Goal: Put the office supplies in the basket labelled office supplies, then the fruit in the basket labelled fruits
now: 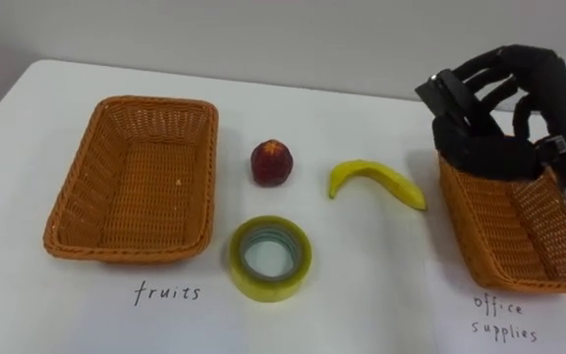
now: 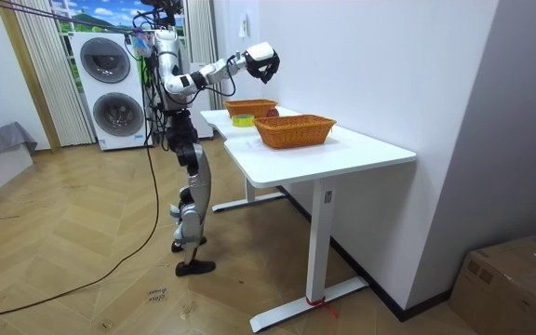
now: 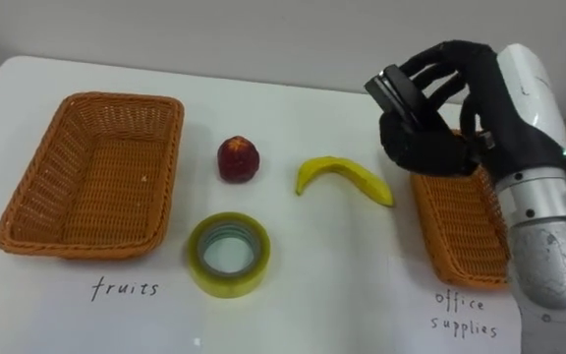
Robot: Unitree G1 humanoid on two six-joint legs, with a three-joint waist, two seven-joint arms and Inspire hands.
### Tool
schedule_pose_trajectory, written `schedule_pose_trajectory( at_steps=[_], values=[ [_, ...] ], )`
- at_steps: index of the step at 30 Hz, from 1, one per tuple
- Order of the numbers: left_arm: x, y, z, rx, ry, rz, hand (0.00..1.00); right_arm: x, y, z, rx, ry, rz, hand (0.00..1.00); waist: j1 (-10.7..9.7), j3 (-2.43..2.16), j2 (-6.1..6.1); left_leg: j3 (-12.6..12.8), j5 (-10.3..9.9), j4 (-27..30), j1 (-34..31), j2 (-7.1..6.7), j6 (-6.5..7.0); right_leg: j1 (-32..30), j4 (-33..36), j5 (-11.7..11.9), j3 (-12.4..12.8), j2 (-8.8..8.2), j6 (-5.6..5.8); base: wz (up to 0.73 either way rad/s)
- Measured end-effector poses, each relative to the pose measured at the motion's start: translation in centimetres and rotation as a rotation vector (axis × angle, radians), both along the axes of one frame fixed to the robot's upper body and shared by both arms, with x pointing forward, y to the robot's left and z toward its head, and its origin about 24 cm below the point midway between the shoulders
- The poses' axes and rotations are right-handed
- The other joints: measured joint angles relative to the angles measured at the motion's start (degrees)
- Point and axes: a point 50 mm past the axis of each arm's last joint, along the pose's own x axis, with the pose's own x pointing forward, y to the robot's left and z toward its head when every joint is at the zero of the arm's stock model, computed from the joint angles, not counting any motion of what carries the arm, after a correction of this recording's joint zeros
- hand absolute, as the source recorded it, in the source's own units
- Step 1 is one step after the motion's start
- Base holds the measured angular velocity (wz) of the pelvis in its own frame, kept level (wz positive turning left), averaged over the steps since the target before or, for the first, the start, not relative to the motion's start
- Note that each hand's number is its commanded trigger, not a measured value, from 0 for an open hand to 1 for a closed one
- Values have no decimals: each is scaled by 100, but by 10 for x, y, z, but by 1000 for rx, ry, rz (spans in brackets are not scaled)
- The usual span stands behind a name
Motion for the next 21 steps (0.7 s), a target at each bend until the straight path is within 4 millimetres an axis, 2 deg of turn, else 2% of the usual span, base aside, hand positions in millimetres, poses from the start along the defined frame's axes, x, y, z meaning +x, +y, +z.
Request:
schedule_pose_trajectory(
  at_steps=[10, 21],
  values=[
    [-2, 0, 0, -2, 13, 7, 0, -1, -4, 3, 19, -69, -57, 100, -19, -2, 31, -2, 0, 2, 6, 0, 0, 3, 3, 0, 1, 1, 0, 0],
    [-10, 4, 1, 6, 27, 52, 0, 1, -14, -14, 93, -17, -81, 100, -120, -2, 34, -10, 0, 10, 15, -1, 0, 26, 3, 0, 29, 4, 0, 0]
  ],
)
